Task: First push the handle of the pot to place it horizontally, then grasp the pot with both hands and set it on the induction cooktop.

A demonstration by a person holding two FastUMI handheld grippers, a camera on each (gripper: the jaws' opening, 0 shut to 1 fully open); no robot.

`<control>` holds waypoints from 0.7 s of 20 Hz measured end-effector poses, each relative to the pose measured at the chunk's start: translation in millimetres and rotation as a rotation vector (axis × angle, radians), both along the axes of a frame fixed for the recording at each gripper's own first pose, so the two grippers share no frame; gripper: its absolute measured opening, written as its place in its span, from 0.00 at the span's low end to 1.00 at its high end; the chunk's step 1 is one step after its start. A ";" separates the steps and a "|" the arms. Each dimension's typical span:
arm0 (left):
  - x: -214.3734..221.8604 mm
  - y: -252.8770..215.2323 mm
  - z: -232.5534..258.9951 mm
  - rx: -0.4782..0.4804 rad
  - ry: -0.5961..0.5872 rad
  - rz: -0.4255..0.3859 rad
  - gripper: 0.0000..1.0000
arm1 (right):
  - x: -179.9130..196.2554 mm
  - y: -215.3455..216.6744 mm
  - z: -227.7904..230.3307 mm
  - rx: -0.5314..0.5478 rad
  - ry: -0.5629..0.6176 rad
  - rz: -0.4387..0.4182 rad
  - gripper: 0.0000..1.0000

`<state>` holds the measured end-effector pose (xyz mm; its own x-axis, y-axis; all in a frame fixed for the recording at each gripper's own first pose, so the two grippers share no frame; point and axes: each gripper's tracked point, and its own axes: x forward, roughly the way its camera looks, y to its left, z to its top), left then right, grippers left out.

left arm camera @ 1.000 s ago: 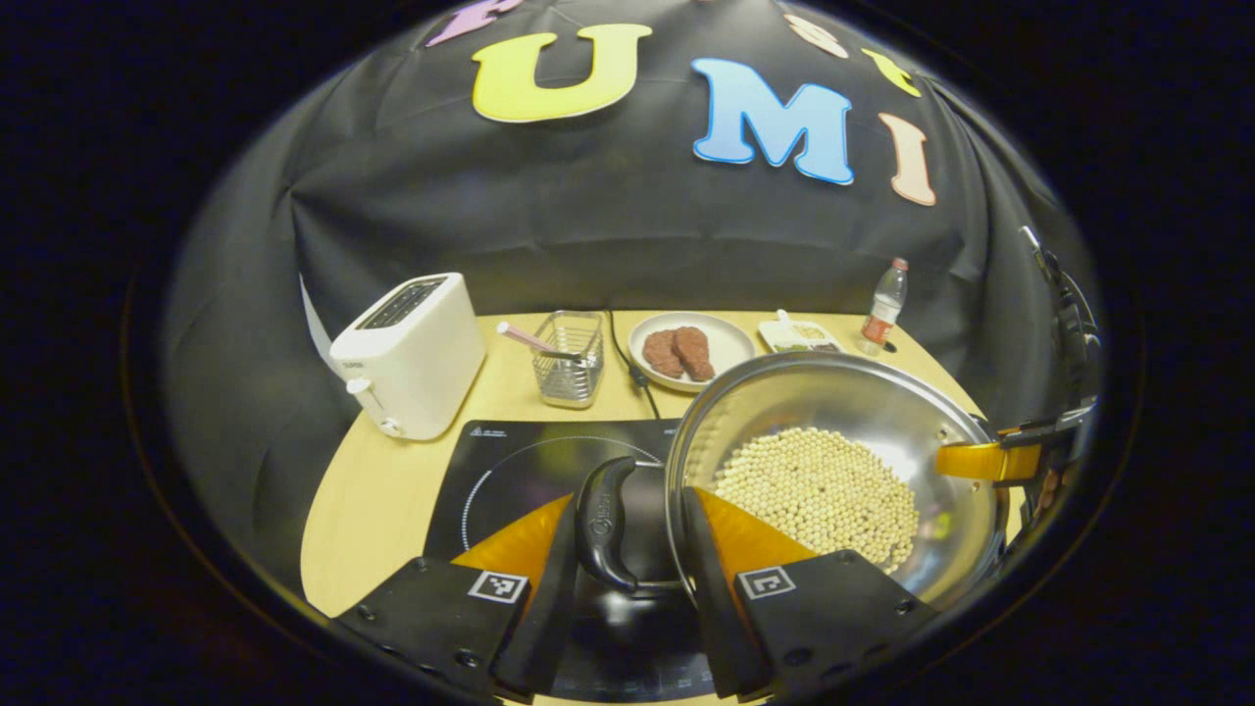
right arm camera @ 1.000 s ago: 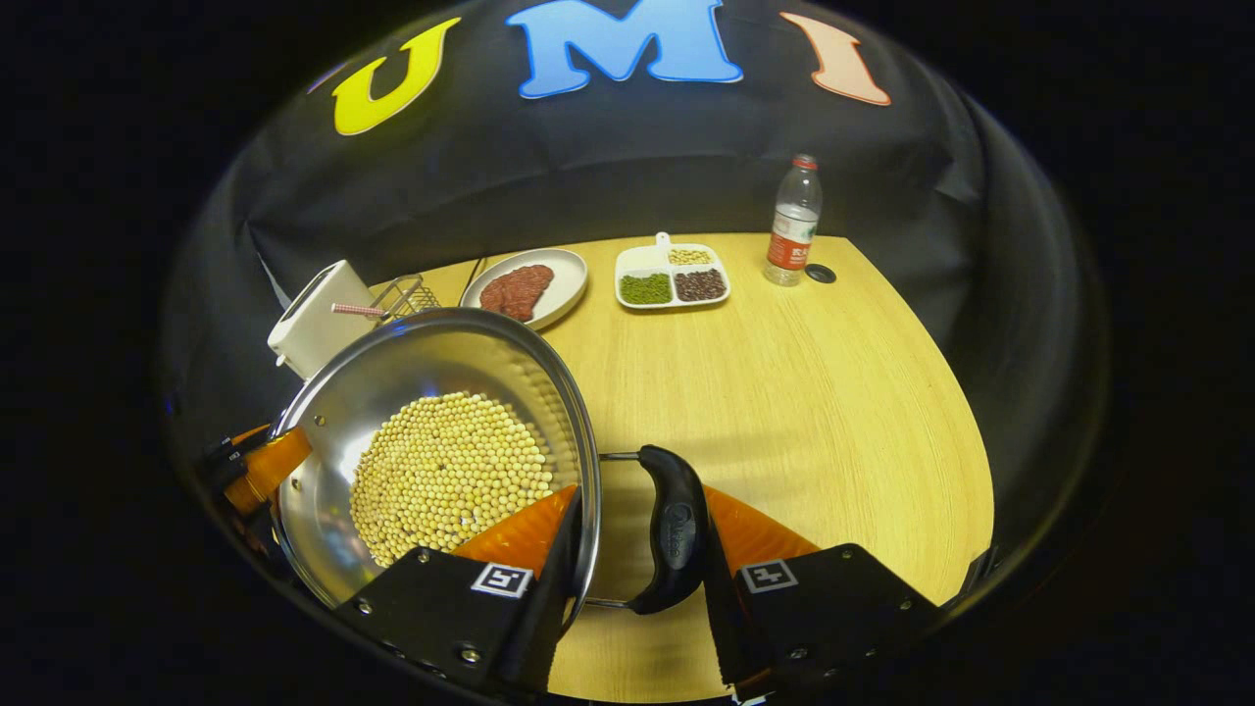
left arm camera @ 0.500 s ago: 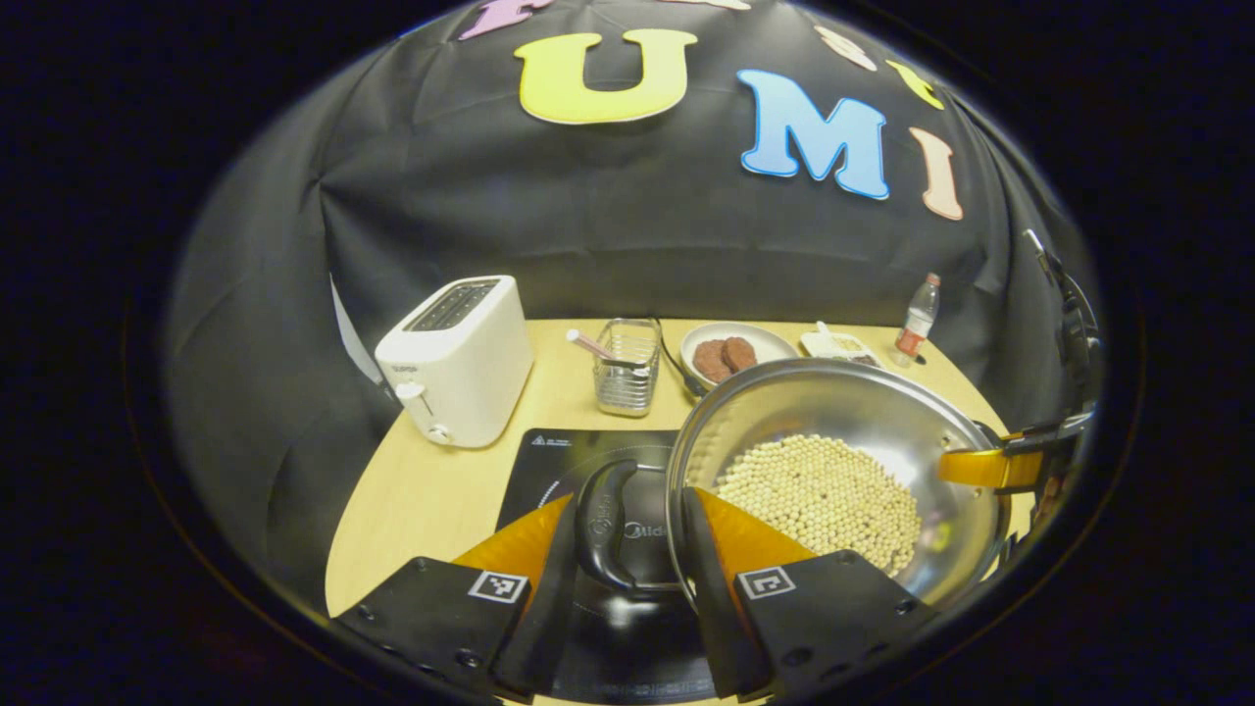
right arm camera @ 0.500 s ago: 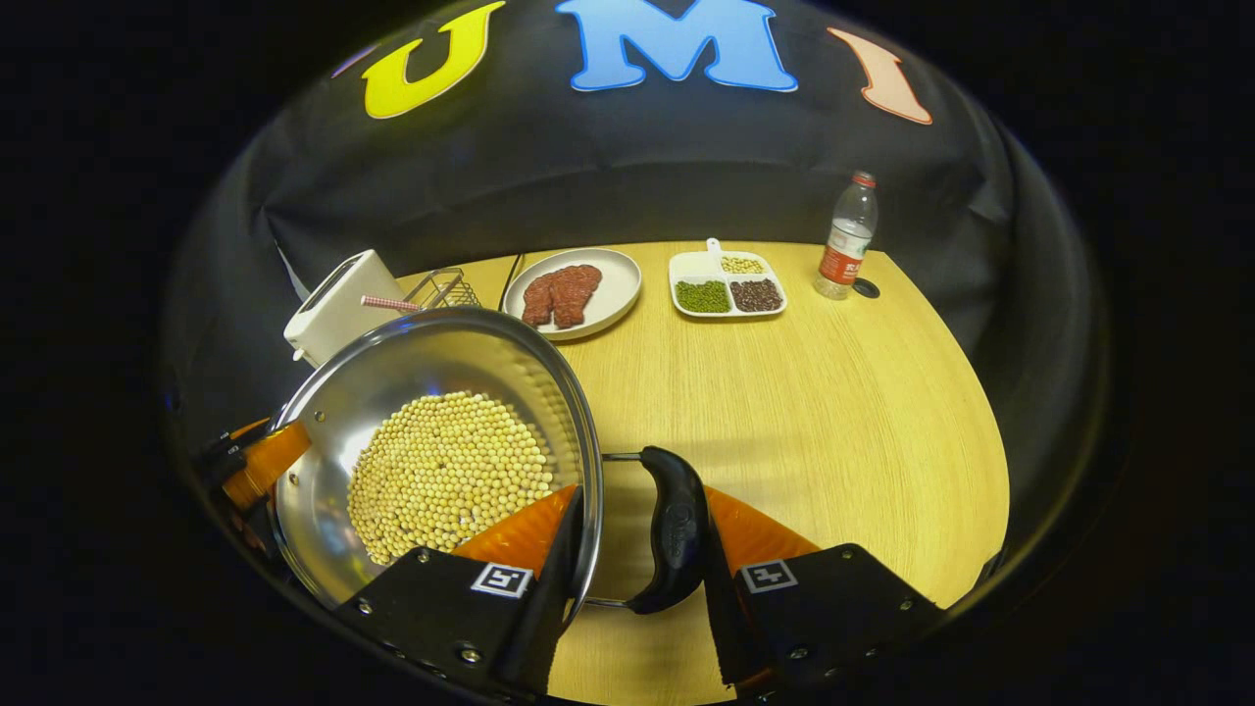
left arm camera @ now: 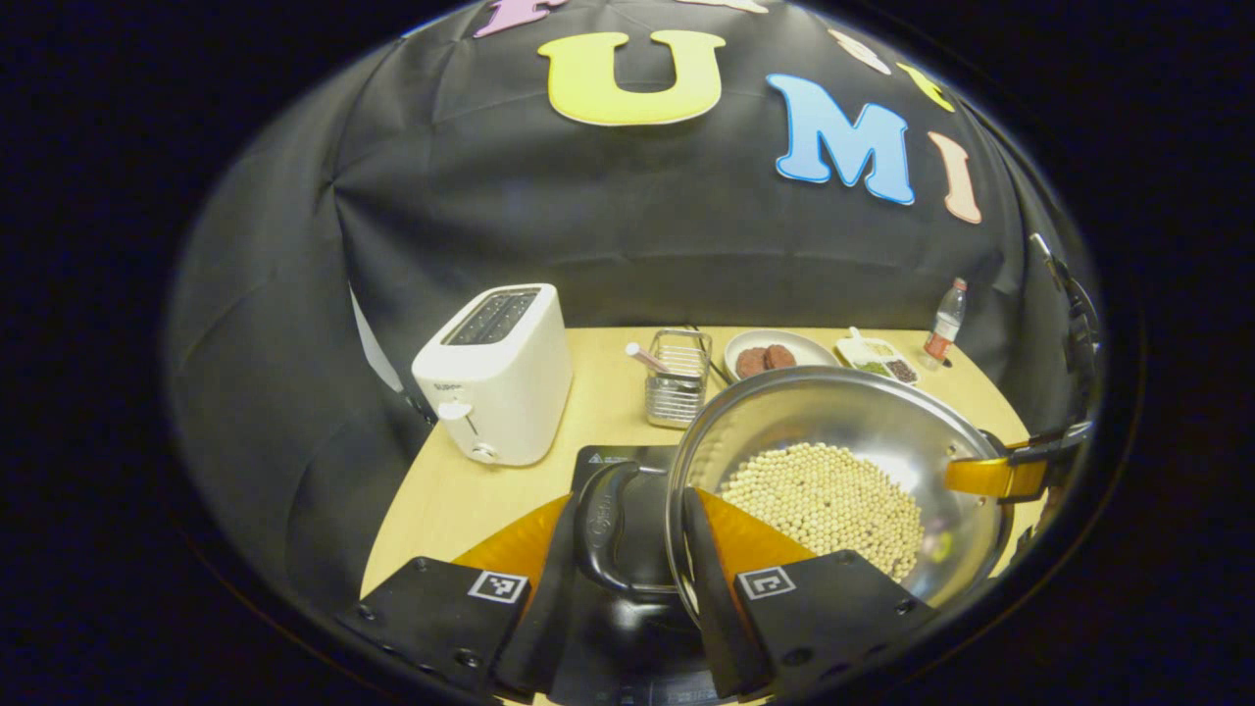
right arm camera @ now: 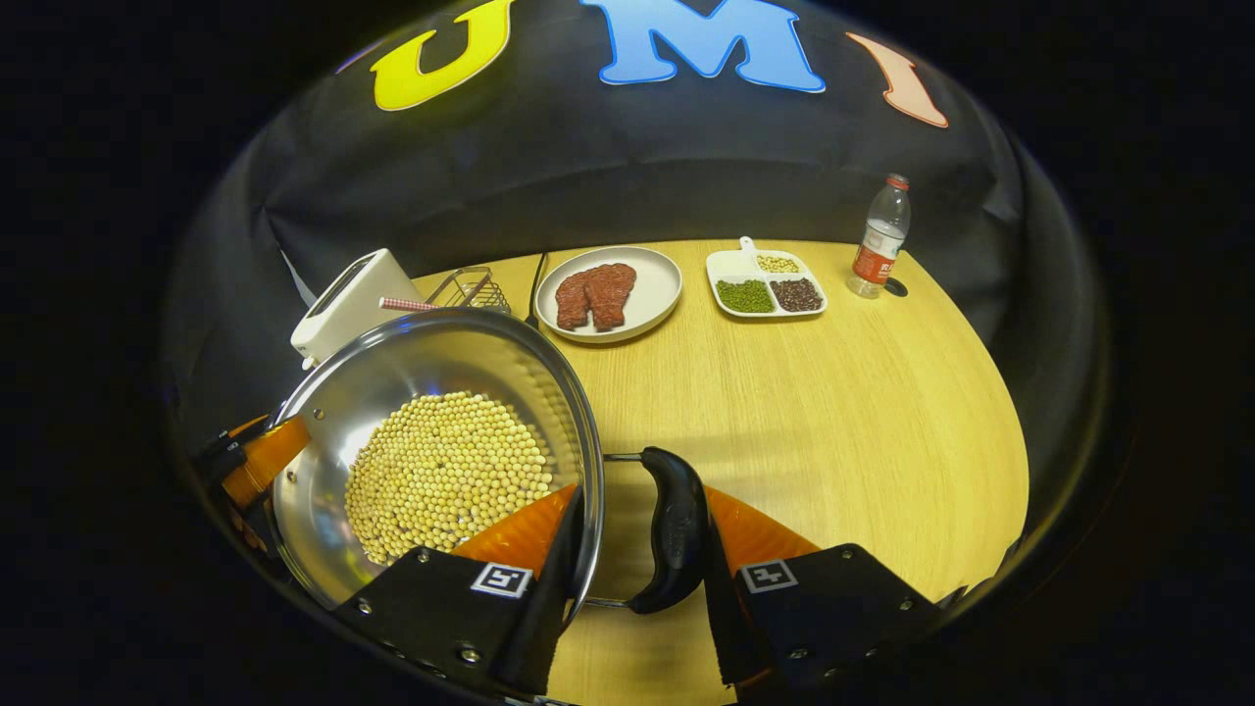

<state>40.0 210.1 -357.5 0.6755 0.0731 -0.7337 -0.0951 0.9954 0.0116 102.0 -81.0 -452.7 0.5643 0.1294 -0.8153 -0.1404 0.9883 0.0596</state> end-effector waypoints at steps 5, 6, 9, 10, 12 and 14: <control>3.3 27.3 -7.0 0.000 0.001 0.008 0.60 | 2.3 5.5 2.8 0.002 0.001 -0.001 0.63; 2.3 31.3 -9.5 -0.001 0.005 0.011 0.60 | 2.5 5.7 2.7 0.000 0.002 0.001 0.58; 3.2 42.7 -13.6 0.004 0.008 0.017 0.60 | 2.7 5.6 2.9 -0.002 0.005 0.009 0.63; 2.3 45.6 -15.8 0.004 0.011 0.018 0.60 | 3.1 6.2 2.5 -0.001 0.009 0.009 0.63; 4.8 51.1 -20.7 0.005 0.016 0.017 0.60 | 2.9 6.8 3.4 0.000 0.013 0.005 0.63; 9.0 54.2 -27.2 0.003 0.015 0.015 0.64 | 3.1 6.3 5.1 0.000 0.013 0.002 0.63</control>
